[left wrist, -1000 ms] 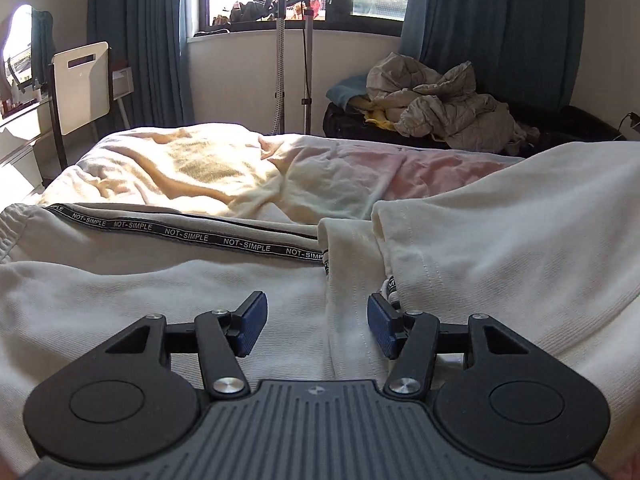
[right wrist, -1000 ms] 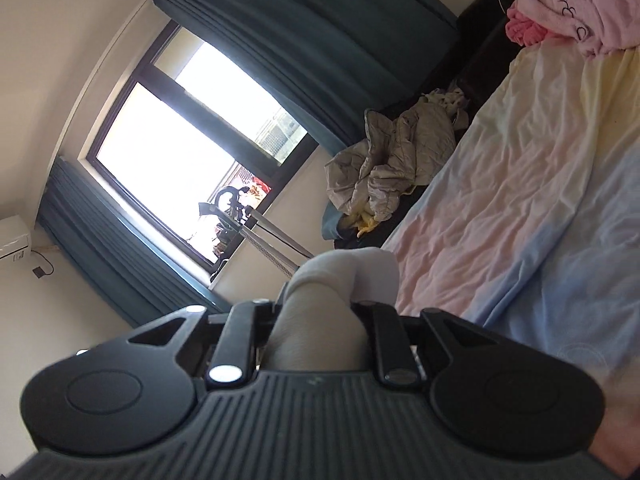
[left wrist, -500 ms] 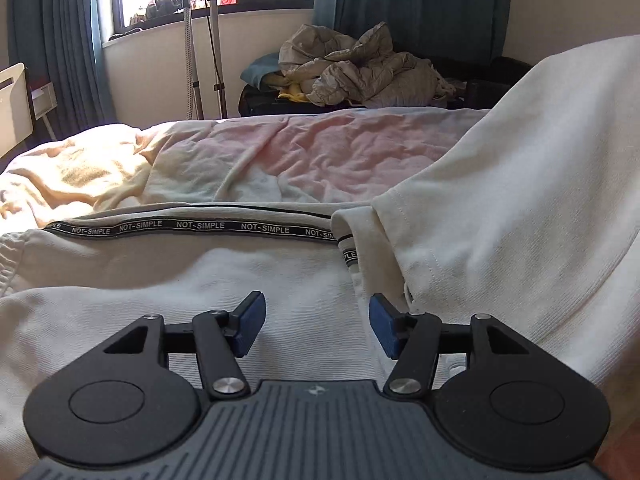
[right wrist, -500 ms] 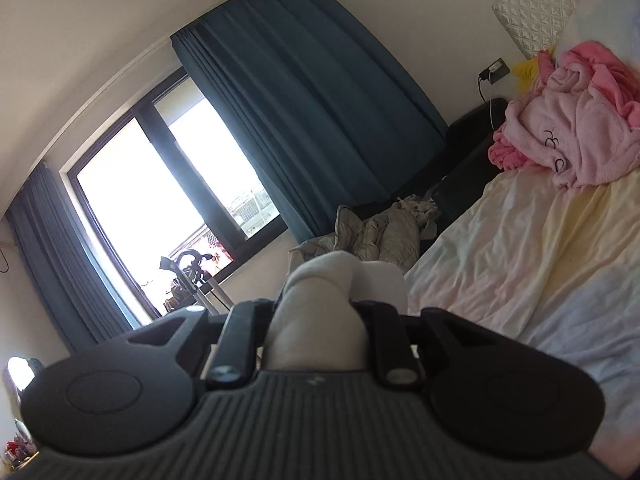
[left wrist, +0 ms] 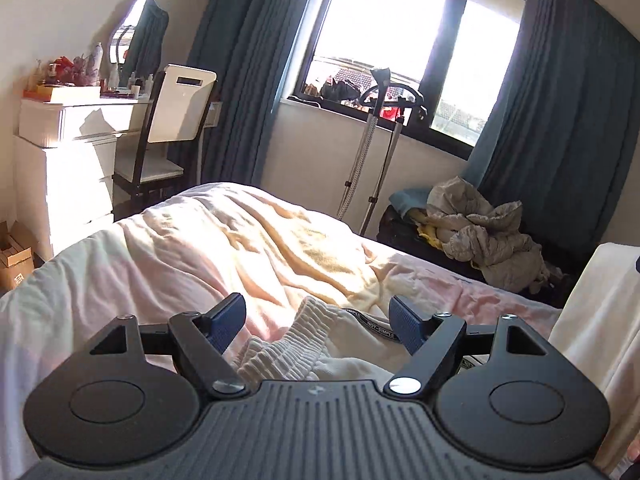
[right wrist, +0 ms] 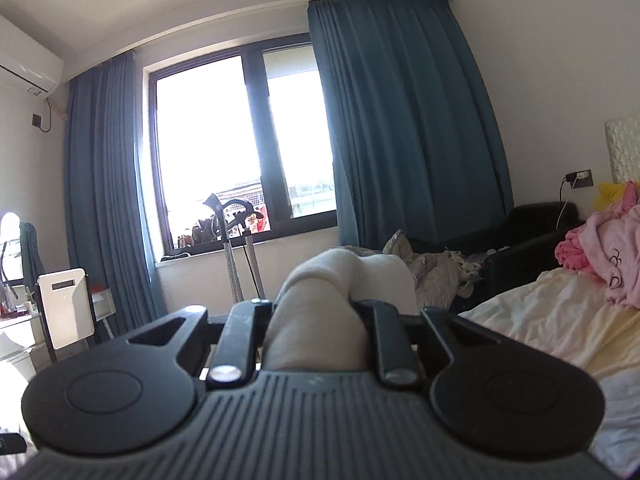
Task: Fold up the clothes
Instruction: 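Fold the held edge over the pants with the right gripper and open it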
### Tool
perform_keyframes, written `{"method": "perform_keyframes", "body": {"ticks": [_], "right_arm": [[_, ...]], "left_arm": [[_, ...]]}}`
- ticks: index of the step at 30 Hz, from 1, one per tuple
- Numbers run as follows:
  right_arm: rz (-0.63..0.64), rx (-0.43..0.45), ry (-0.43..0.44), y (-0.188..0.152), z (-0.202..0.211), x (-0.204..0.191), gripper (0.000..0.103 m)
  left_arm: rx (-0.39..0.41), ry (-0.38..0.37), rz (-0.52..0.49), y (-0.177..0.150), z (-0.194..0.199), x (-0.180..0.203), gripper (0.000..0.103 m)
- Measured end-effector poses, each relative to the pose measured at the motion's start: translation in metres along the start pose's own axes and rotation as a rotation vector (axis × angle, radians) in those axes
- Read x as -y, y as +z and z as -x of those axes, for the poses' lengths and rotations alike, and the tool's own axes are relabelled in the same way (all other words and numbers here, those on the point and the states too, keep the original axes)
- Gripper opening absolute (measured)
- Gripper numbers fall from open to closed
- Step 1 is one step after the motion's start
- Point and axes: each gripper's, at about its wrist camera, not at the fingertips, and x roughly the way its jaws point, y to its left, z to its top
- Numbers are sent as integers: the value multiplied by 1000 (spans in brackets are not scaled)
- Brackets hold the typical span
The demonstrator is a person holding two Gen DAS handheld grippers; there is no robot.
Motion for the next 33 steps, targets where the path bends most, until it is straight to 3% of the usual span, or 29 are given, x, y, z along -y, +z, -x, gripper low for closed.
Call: {"method": "perform_keyframes", "body": {"ticks": [5, 9, 12, 14, 17, 21, 23, 26, 28, 33], "right_arm": [[169, -22, 157, -37, 5, -115, 20], [300, -100, 326, -92, 8, -204, 20], [363, -249, 403, -144, 2, -245, 20], [373, -292, 423, -168, 4, -252, 21], [424, -270, 470, -176, 16, -255, 31], [419, -308, 631, -161, 29, -243, 47], [386, -349, 714, -145, 39, -226, 56], [349, -388, 796, -117, 58, -186, 63], [329, -401, 796, -98, 70, -155, 64], [298, -380, 583, -70, 77, -78, 64]], "left_arm": [[104, 30, 194, 24, 13, -56, 85], [109, 57, 258, 23, 8, -89, 86], [96, 85, 291, 21, 1, -110, 86], [73, 83, 318, 19, -6, -120, 86], [38, 65, 339, 15, -15, -129, 86], [-8, 11, 307, 10, -20, -123, 86], [-26, -28, 278, 8, -20, -116, 86], [-60, -70, 241, 2, -18, -104, 86], [-63, -66, 237, -5, -15, -95, 86], [-105, -31, 209, -28, -16, -73, 87]]}}
